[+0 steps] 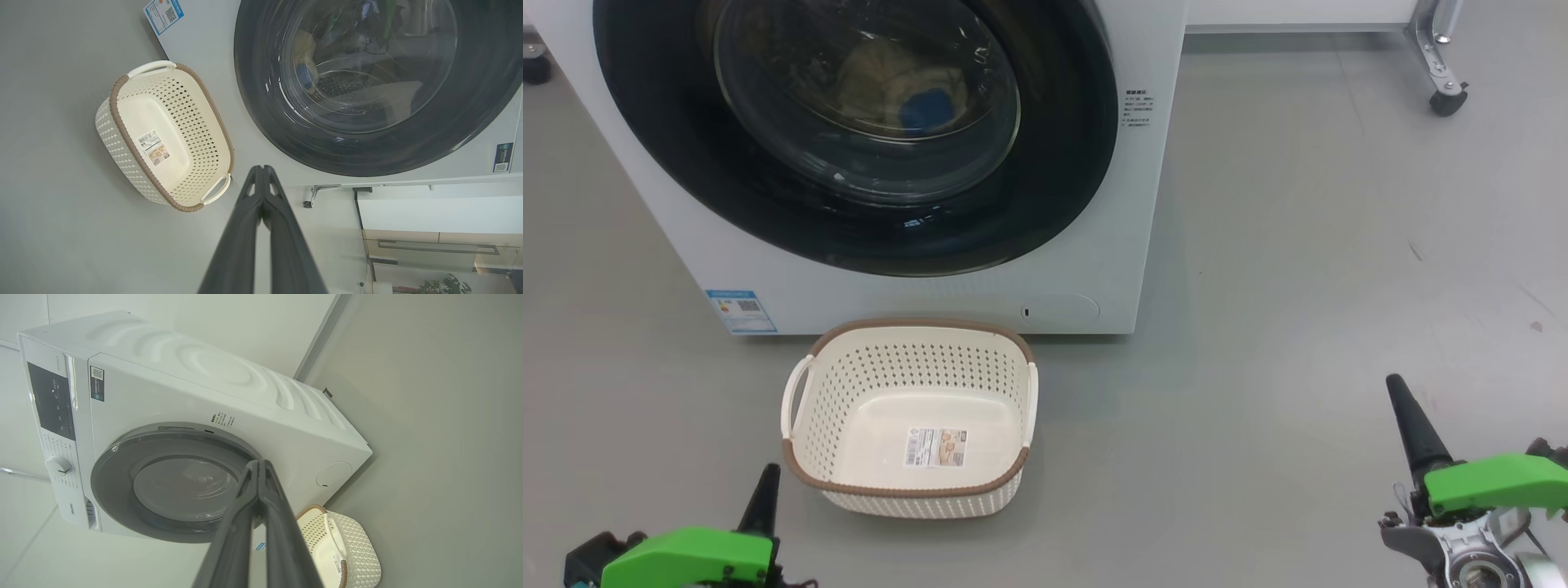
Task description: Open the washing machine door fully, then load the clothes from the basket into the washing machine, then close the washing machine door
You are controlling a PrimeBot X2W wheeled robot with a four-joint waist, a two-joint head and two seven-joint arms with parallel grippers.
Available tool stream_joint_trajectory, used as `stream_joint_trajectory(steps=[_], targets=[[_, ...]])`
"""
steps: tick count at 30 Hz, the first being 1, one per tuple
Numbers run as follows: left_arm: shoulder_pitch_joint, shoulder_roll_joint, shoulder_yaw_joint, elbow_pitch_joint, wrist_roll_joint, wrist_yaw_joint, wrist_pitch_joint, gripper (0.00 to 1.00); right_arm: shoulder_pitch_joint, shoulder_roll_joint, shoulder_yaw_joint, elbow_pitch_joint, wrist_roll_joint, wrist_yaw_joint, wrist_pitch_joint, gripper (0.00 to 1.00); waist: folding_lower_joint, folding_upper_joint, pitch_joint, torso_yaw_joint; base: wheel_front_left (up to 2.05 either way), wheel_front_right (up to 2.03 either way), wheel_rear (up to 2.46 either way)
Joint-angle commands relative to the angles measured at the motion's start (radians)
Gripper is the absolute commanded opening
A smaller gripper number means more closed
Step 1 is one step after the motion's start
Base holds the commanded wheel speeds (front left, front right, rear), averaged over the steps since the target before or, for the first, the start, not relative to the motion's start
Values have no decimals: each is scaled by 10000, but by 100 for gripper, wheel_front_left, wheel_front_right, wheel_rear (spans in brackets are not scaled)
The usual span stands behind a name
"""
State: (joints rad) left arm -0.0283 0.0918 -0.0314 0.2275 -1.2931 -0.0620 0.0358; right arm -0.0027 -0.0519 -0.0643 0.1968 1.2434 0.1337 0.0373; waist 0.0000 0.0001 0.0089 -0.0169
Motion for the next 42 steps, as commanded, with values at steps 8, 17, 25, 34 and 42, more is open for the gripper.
stream_joint_trajectory(steps=[8,17,25,34,42], targets=[[-601,-19,580,-147,-908,-209,167,0,-704,-242,24,-107,1096,-23,141,0,0,-1,-14,41,0,0,0],[-669,-121,844,-27,-1811,-390,344,0,-823,-242,-36,106,2174,-26,266,0,0,-1,-30,90,0,0,0],[-731,-212,1081,81,-2615,-550,503,0,-930,-241,-92,297,3134,-28,379,0,0,-1,-45,133,0,0,0],[-783,-292,1285,173,-3293,-686,641,0,-1021,-235,-147,459,3942,-30,480,0,0,-1,-57,169,0,0,0],[-784,-306,1305,173,-3276,-686,657,0,-1024,-209,-184,461,3911,-30,509,0,0,-1,-57,169,0,0,0]])
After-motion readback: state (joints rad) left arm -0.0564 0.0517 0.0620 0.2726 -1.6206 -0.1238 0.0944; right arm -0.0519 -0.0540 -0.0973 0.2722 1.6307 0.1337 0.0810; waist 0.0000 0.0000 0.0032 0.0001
